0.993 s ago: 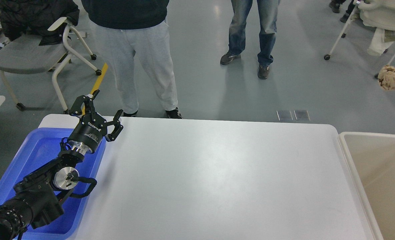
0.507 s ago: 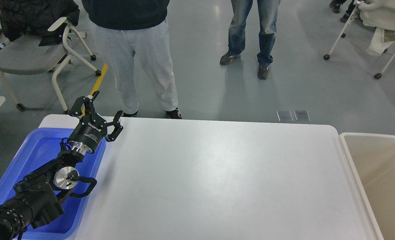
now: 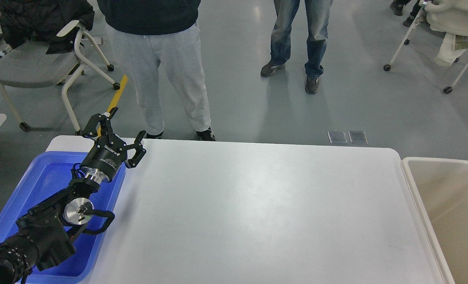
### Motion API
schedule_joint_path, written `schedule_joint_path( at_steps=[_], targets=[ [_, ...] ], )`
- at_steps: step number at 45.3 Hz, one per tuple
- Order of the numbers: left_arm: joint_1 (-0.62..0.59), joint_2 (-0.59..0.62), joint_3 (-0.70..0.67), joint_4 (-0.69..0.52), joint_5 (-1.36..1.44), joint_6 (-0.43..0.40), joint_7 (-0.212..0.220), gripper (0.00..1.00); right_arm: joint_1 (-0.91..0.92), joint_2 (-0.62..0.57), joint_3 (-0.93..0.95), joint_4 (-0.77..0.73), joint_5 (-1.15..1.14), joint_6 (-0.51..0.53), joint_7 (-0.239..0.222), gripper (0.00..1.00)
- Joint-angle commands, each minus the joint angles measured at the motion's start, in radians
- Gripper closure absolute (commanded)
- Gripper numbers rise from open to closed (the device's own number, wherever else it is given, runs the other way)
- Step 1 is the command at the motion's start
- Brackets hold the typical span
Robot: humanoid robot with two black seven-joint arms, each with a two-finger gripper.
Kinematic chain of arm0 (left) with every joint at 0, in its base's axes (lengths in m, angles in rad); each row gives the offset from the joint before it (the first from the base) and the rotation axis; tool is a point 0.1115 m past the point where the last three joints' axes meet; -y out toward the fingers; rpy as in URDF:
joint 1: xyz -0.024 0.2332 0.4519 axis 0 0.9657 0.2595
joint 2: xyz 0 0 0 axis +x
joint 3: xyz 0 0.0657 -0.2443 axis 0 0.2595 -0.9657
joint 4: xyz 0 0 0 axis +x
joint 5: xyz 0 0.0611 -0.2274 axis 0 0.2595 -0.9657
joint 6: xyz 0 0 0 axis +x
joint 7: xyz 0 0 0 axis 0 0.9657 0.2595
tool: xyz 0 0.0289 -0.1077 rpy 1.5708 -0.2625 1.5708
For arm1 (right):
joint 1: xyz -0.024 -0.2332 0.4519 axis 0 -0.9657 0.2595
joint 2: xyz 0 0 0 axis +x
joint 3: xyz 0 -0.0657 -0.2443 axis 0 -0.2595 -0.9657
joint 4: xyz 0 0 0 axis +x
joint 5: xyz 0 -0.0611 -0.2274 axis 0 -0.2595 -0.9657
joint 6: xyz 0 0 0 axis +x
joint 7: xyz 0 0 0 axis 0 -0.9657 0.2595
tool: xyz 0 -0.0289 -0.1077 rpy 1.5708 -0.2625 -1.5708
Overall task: Tidy desktop
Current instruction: 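Open the right gripper over the beige bin to drop the ball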
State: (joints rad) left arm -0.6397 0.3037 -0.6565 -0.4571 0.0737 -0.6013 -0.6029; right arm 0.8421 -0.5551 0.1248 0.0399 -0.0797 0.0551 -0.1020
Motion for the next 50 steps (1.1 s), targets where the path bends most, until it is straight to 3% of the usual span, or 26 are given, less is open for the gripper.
schedule_joint_path(
  at_steps=[1,29,30,32,36,38,50],
  targets=[
    [0.0,0.0,0.0,0.0,0.0,0.0,0.0,0.0,-0.055,0.058,0.082,-0.008,0.167,-0.139,-0.065,1.0],
    [0.0,0.0,0.0,0.0,0.0,0.001,-0.001,0.0,-0.127,0.086,0.121,-0.008,0.224,-0.155,-0.068,1.0],
    [0.0,0.0,0.0,0.0,0.0,0.001,-0.001,0.0,-0.13,0.087,0.121,-0.008,0.222,-0.156,-0.068,0.9],
    [0.0,0.0,0.0,0.0,0.0,0.001,-0.001,0.0,-0.132,0.087,0.122,-0.008,0.224,-0.162,-0.068,0.41],
    [0.0,0.0,0.0,0.0,0.0,0.001,-0.001,0.0,-0.132,0.092,0.137,-0.008,0.224,-0.167,-0.067,0.26],
    [0.0,0.0,0.0,0.0,0.0,0.001,-0.001,0.0,-0.133,0.092,0.148,-0.008,0.224,-0.167,-0.067,0.01],
    [0.0,0.0,0.0,0.0,0.0,0.001,-0.001,0.0,-0.132,0.087,0.157,-0.008,0.222,-0.166,-0.067,0.0]
  ],
)
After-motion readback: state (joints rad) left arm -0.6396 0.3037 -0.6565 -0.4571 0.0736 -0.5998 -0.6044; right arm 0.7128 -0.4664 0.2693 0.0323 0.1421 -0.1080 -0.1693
